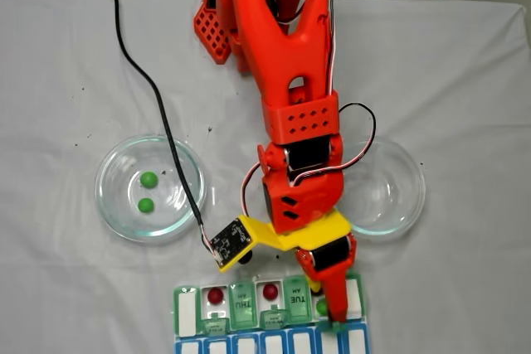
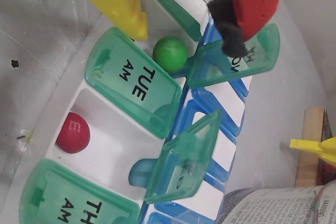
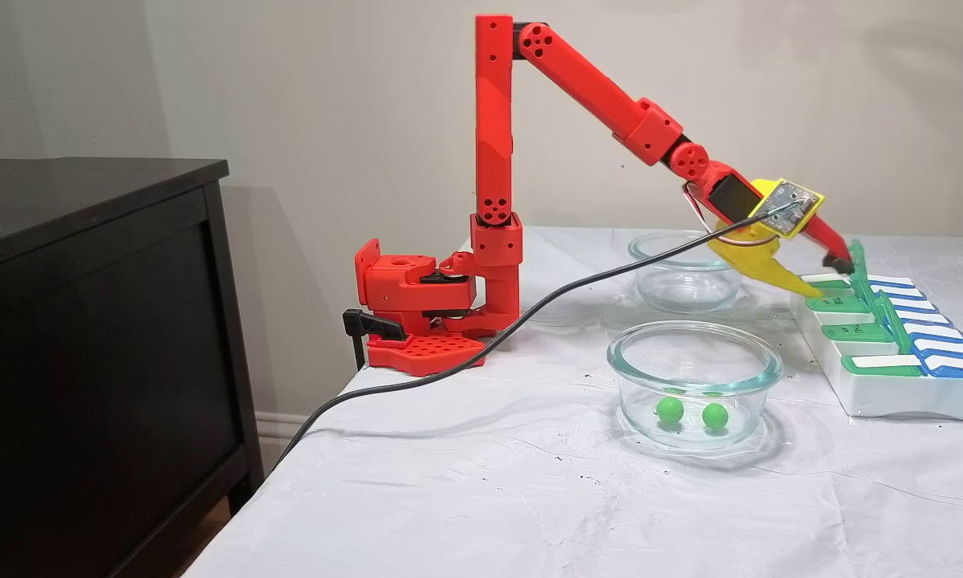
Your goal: Sort medicines into box.
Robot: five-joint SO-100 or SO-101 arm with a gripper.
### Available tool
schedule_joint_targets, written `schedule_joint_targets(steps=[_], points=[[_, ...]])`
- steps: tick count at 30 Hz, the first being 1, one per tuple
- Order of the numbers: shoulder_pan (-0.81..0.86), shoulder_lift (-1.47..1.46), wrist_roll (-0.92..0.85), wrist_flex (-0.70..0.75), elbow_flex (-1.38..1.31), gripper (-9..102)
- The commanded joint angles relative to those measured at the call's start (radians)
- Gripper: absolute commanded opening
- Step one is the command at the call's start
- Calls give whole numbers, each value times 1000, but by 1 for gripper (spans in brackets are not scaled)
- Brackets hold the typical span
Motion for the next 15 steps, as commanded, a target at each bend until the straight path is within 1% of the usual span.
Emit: schedule_joint_targets(steps=[1, 3, 5, 8, 9, 11, 13, 15], points=[[2, 74, 3, 26, -72, 30], [2, 98, 3, 48, -67, 29], [2, 135, -2, 74, -63, 25], [9, 213, -3, 146, -61, 15], [11, 242, -3, 176, -61, 10], [18, 307, 11, 279, -75, 0], [21, 357, 17, 403, -106, 0], [25, 408, 6, 494, -124, 0]])
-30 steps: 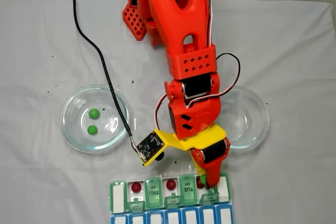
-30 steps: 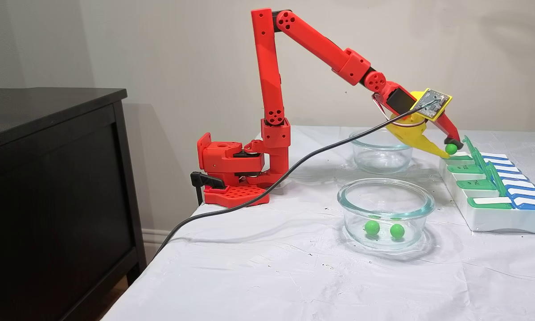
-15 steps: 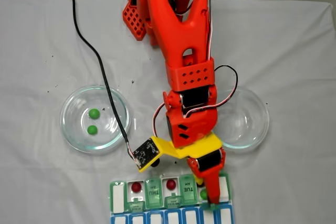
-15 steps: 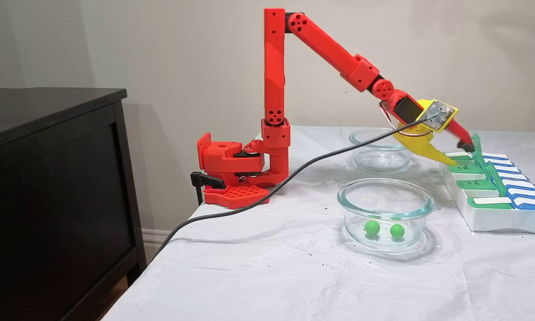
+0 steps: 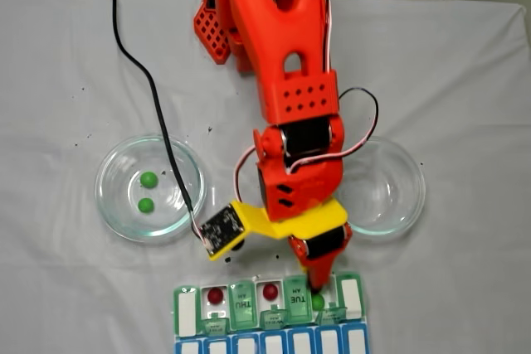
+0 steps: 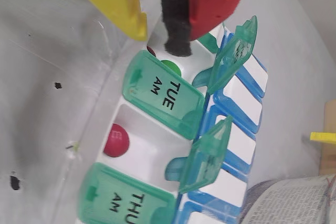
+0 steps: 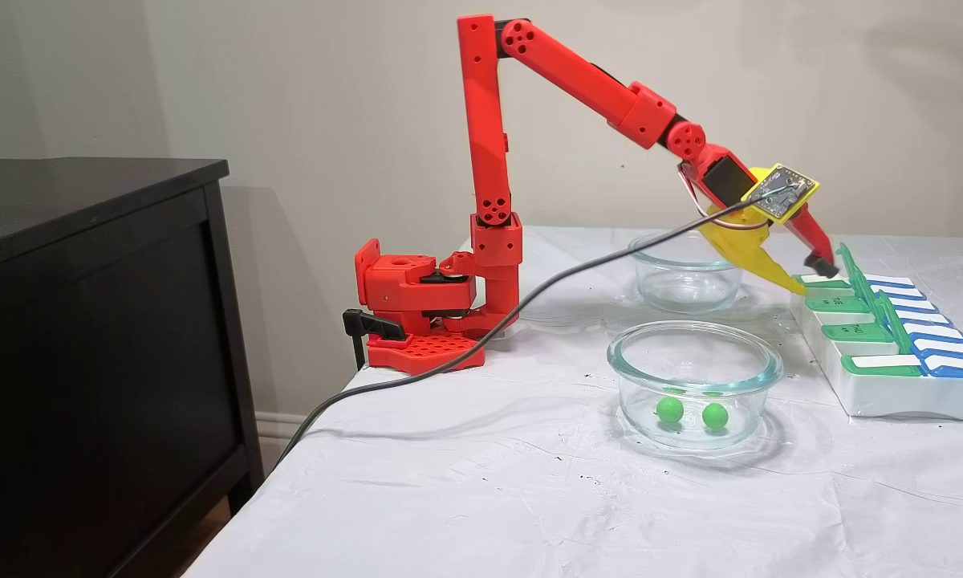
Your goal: Sort medicines into box.
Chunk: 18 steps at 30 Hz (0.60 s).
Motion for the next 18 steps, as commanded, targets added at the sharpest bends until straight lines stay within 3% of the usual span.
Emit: schedule_joint_targets(steps=[1, 8, 18], points=[[8, 215, -8, 189, -121, 0], [146, 219, -140, 494, -239, 0], [351, 104, -503, 747, -388, 0]])
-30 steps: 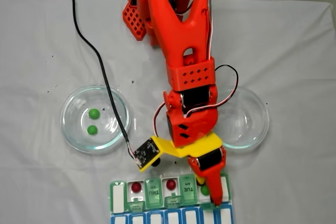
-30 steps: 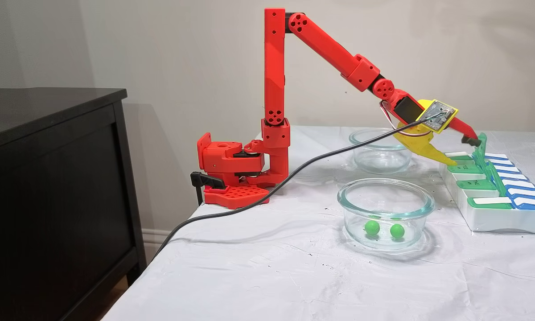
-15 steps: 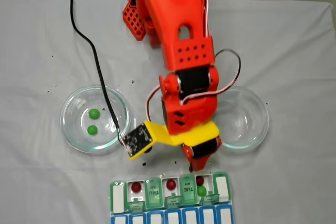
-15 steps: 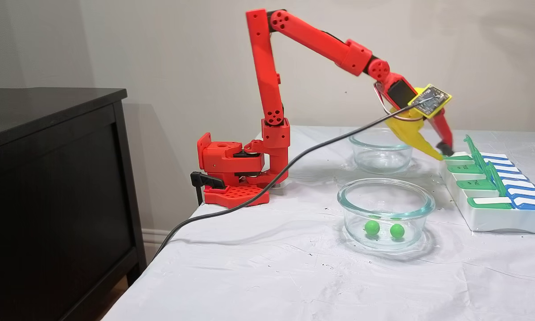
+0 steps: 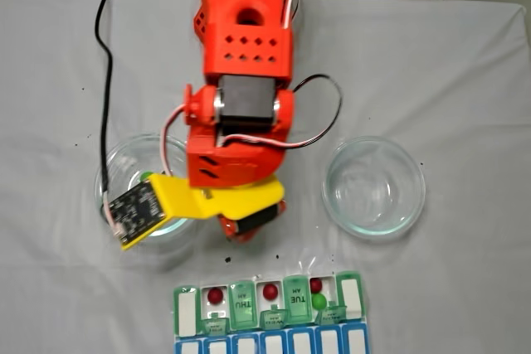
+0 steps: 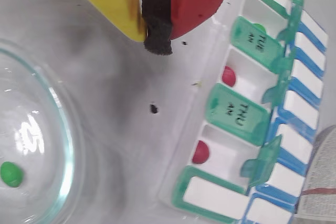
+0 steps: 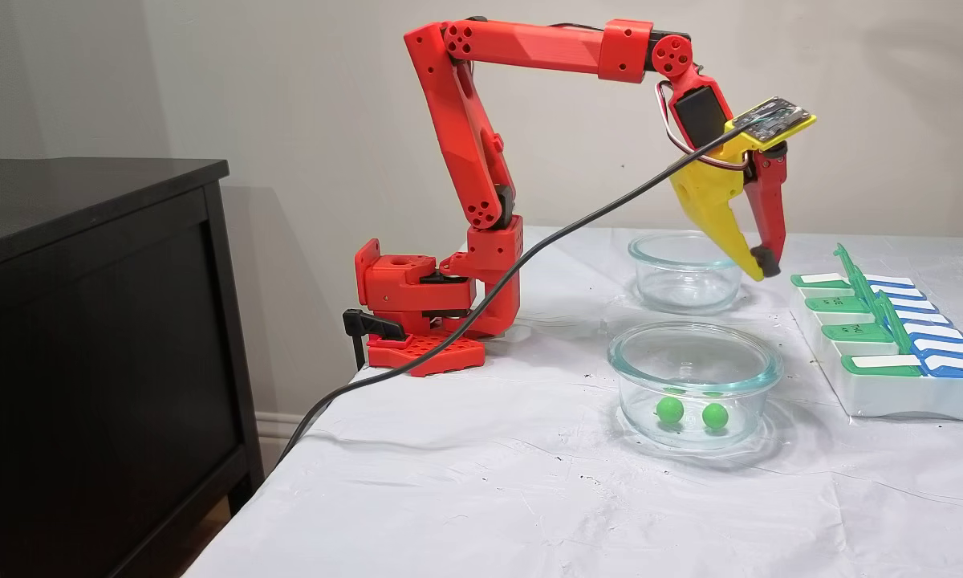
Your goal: Sort medicines into box.
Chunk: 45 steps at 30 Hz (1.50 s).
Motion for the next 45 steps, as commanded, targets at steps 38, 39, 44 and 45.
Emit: schedule_joint_targets(steps=[38, 39, 44, 45], points=[[469, -117, -1078, 51, 41, 30], [476, -124, -1085, 37, 40, 30], [503, -140, -1121, 41, -3, 30], [505, -144, -1129, 44, -9, 30]])
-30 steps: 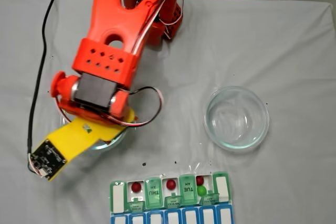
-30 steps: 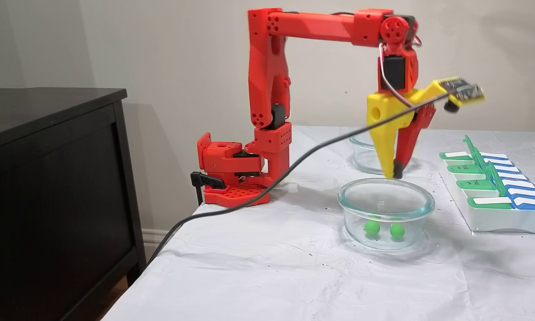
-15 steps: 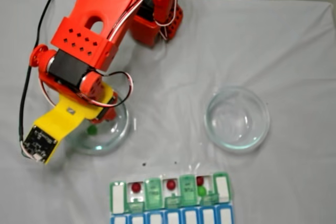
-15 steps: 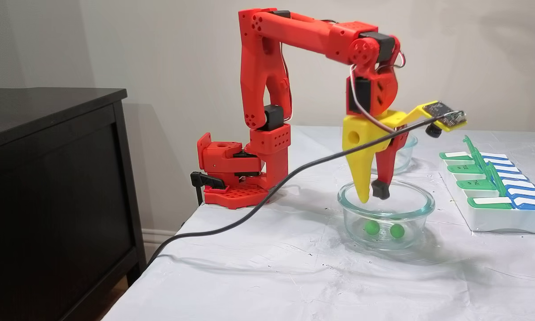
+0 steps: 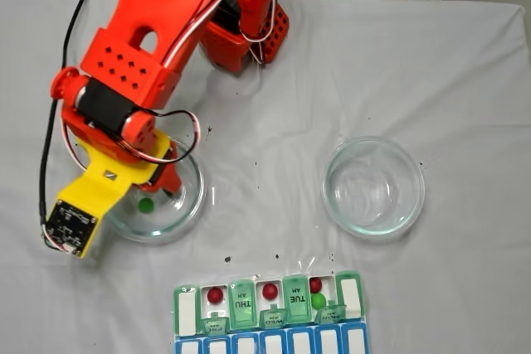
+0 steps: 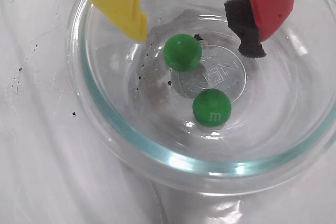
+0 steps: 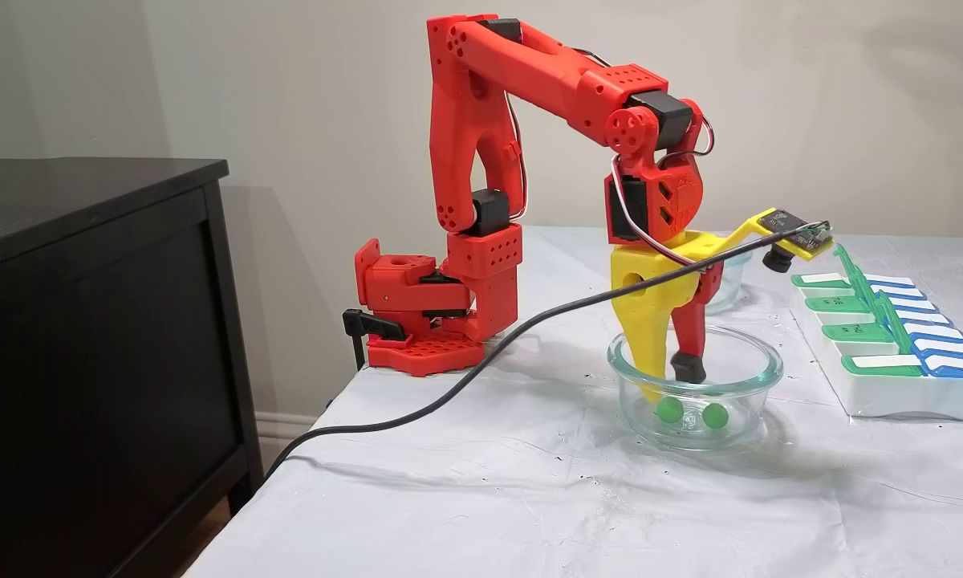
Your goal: Sort medicines into box.
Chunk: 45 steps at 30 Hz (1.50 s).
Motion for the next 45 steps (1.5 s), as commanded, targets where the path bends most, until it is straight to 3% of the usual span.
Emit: schedule_joint_targets(steps=[1, 22, 36, 45], points=[[14, 43, -26, 2, -72, 30], [23, -35, -77, -84, -18, 24], [23, -117, -83, -31, -71, 22], [20, -101, -80, -81, -21, 21]])
